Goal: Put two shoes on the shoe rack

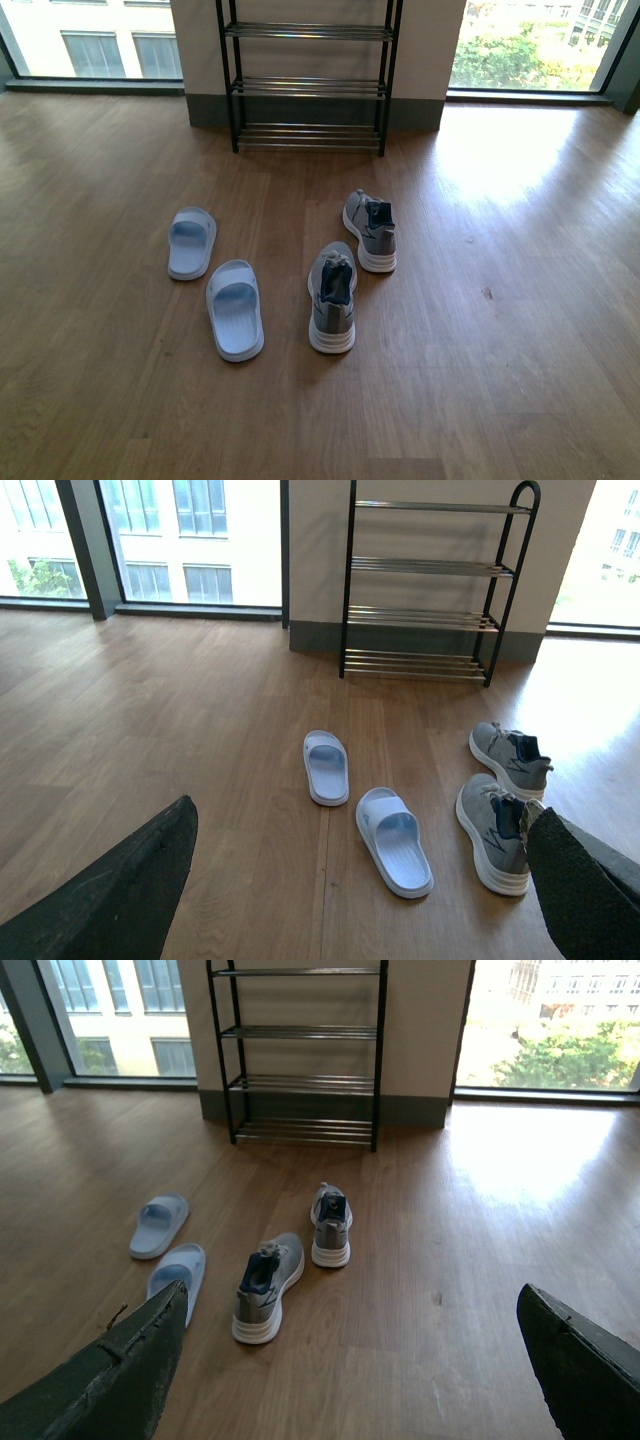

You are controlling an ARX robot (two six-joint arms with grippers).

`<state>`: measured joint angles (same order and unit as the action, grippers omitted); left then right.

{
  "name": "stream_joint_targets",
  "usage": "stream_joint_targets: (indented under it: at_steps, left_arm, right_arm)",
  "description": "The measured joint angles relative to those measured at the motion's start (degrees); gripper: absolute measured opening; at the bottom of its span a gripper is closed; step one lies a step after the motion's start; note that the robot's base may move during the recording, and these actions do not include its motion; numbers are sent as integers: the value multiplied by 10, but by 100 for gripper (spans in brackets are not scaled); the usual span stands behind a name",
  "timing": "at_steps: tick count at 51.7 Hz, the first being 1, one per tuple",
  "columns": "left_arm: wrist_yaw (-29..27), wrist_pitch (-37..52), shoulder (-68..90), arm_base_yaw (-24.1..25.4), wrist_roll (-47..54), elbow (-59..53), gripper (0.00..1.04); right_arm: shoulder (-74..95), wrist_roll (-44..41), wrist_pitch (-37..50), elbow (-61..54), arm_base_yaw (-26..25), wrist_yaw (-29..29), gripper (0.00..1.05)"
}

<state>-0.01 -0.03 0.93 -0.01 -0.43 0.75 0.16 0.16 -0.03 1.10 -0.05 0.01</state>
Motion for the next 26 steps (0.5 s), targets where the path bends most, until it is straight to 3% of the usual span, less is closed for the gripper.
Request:
stream_joint_targets:
  at_steps: [26]
  left_arm:
    - [0, 0, 0, 0, 0, 0, 95]
  right_arm:
    - [0, 0, 0, 0, 0, 0, 96]
